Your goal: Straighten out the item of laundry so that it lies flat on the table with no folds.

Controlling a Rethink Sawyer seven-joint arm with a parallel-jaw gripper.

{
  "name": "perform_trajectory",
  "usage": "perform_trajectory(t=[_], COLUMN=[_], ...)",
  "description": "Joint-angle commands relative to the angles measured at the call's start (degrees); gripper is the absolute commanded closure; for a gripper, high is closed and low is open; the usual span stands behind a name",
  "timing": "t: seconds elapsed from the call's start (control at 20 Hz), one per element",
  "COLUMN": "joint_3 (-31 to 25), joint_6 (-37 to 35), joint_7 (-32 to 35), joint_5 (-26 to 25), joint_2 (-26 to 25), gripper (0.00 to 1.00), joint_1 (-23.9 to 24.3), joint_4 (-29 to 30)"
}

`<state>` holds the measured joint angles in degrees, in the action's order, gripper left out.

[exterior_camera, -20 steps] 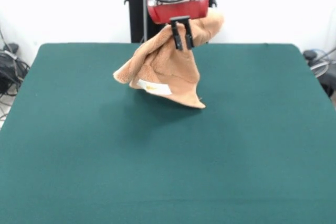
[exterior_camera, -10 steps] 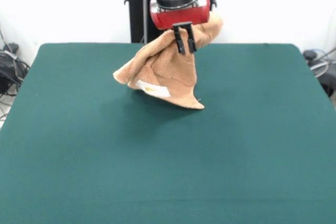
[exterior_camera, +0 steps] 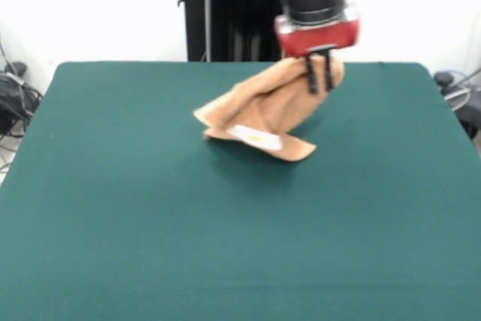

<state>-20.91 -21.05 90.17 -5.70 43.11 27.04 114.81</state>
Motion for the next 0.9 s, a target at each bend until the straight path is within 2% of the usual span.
perform_trajectory(t=[0.05, 0.35, 0.65, 0.9], joint_3=[1.8, 0.8, 0.3, -2.1], joint_6=[2.0, 2.1, -0.7, -9.0], joint_7=[14.4, 12.8, 10.8, 5.5], joint_5=[2.4, 4.4, 5.2, 6.2], joint_2=[3.2, 4.3, 4.5, 4.2], gripper=[1.00, 1.00, 1.00, 1.00], joint_1=[-5.2, -4.1, -3.7, 0.4], joint_4=[6.7, 8.5, 7.9, 5.3])
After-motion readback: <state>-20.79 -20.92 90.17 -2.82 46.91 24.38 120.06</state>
